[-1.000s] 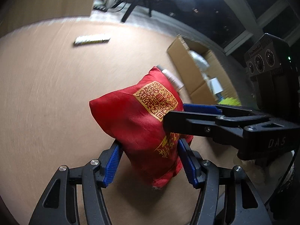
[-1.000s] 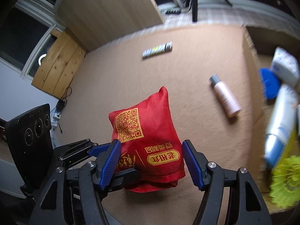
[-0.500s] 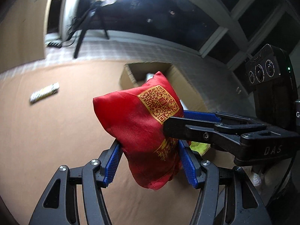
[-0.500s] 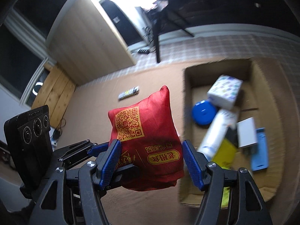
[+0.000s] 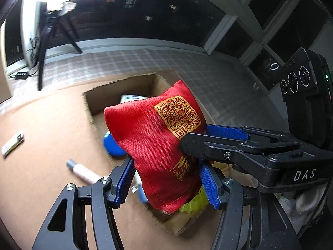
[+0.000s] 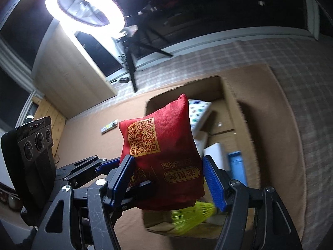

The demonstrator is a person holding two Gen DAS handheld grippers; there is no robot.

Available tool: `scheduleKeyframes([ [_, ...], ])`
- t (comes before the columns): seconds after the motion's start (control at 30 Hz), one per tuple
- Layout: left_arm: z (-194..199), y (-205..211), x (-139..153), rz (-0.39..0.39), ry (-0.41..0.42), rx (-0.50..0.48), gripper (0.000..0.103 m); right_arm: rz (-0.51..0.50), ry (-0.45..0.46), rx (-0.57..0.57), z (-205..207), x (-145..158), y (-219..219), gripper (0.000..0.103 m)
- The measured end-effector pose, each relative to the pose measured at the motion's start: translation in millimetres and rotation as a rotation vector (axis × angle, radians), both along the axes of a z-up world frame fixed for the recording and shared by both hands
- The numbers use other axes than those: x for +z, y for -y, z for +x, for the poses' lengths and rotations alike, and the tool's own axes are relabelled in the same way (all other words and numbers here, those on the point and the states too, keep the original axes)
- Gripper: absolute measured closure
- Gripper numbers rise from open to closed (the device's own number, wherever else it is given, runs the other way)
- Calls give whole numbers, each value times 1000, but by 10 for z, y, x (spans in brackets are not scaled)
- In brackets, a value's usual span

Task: Organize objects
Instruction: 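Carry the red bag over the box and open the right tool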

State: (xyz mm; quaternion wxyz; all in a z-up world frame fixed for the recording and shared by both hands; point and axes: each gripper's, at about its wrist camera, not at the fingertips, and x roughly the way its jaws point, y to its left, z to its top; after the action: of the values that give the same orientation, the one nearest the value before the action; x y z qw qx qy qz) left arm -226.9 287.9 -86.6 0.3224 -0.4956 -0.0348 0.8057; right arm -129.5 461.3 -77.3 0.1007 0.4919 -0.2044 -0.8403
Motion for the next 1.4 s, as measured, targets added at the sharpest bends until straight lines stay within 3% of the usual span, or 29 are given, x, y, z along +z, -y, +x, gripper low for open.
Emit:
scheduleKeyframes([
  [0.37, -181, -345, -138, -37, 7, -23, 37, 24, 31, -45, -43, -127, -252, 39],
  [0.63, -186, -182, -114, -52, -12, -13, 35, 41, 30, -64, -25, -98, -254, 39],
  [1.03, -140, 438, -56, -70, -19, 59, 35, 29, 6, -26, 29, 60, 126, 39],
  [1.4, -173, 1520, -65, -93, -11, 197, 35, 3, 21, 69, -7, 30, 796, 39],
])
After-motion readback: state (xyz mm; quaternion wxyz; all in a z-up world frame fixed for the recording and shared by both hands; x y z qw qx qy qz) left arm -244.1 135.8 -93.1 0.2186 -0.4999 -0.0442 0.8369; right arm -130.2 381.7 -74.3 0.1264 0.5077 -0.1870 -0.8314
